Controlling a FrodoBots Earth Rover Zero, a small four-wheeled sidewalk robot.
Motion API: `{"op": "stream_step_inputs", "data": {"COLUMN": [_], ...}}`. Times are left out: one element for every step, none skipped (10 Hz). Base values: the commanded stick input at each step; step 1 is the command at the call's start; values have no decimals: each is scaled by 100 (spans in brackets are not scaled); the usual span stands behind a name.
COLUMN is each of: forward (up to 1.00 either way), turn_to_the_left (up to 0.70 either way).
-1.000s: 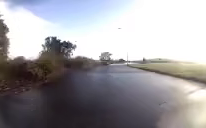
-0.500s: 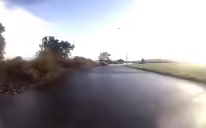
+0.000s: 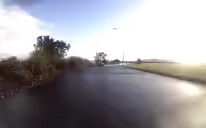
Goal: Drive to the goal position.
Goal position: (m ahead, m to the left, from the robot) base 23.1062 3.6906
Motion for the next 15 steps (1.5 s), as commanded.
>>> {"op": "stream_step_inputs", "data": {"forward": [45,45,45,45,45,45,45,45,45,45,45,45,45,45,45], "turn_to_the_left": [-27,-27,-27,-27,-27,-27,-27,-27,-27,-27,-27,-27,0,0,0]}}
